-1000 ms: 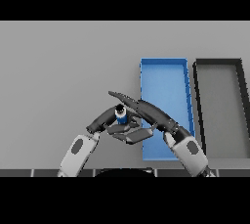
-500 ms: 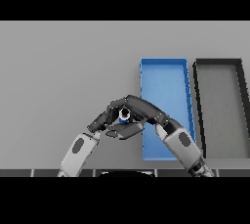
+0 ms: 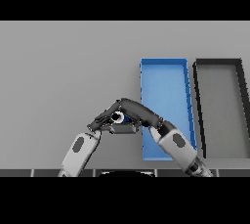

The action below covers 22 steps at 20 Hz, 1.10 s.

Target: Pick up the blue pipe and place it into the blue bin.

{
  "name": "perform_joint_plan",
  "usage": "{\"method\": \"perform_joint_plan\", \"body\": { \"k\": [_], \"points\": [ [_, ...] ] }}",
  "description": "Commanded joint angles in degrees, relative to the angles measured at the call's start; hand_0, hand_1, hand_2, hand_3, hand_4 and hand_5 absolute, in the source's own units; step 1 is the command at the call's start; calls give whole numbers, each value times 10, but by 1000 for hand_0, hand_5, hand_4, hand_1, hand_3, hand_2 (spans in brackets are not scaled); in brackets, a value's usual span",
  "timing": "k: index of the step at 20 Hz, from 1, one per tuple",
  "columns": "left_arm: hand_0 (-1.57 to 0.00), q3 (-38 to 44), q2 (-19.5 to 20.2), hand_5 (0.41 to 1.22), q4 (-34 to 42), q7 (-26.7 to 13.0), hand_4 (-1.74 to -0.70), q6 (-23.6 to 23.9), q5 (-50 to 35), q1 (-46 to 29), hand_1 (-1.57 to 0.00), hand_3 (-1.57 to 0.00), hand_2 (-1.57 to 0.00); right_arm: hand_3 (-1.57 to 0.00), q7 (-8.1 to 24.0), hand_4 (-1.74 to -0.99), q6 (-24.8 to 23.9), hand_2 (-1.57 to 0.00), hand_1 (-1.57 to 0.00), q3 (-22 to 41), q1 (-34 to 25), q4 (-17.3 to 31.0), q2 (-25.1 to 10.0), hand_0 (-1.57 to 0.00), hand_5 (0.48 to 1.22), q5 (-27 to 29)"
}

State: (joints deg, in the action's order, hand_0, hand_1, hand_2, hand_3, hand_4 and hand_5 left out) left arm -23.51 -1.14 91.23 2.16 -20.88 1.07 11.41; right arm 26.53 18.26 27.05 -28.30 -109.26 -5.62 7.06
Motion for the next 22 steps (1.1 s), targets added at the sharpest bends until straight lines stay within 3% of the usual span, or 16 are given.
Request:
{"method": "perform_joint_plan", "body": {
  "k": [1,3,6,7,8,11,13,17,19,22],
  "points": [
    [-1571,-4,-3,1221,7,-13,-1728,4,4,-2,-1571,-1433,-1571,-1462,-14,-1710,-1,-1514,-1511,1,7,-4,-4,-1511,1125,1],
    [-1571,-3,0,1221,9,-16,-1731,3,5,1,-1571,-1426,-1571,-1501,-5,-1721,-10,-1535,-1533,-3,1,-1,3,-1533,1160,4],
    [-1571,-6,11,1221,16,19,-1724,20,30,-5,-1571,-1454,-1571,-1535,-11,-1731,-20,-1552,-1551,-3,3,-3,12,-1551,1190,-18],
    [-1462,-5,13,1221,16,13,-1599,26,42,-1,-1342,-1166,-1293,-1542,-23,-1733,-21,-1556,-1555,-3,8,-6,9,-1555,1196,-24],
    [-1169,-3,18,1221,16,7,-1475,14,36,-1,-1073,-933,-1034,-1548,-13,-1734,-22,-1559,-1558,-2,3,-2,14,-1558,1201,-26],
    [-598,-2,28,1221,13,1,-1206,-20,57,4,-549,-477,-529,-1559,26,-1738,-21,-1565,-1565,-1,7,-8,27,-1565,1211,-21],
    [-383,-2,28,1029,17,-5,-1085,-22,69,0,-351,-305,-338,-1563,52,-1739,-22,-1567,-1567,-3,1,-8,39,-1567,1214,-29],
    [-156,9,20,704,12,-54,-980,-12,56,5,-143,-124,-138,-1568,21,-1740,-13,-1569,-1569,-7,8,-9,44,-1569,1218,-54],
    [-100,11,23,603,13,-71,-969,-23,41,-7,-91,-79,-88,-1569,14,-1740,-12,-1570,-1570,-3,14,-4,53,-1570,1219,-59],
    [-50,1,25,513,18,-60,-947,-11,62,-16,-46,-40,-45,-1570,13,-1741,-9,-1570,-1570,-15,24,-18,58,-1570,1220,-39]
  ]
}}
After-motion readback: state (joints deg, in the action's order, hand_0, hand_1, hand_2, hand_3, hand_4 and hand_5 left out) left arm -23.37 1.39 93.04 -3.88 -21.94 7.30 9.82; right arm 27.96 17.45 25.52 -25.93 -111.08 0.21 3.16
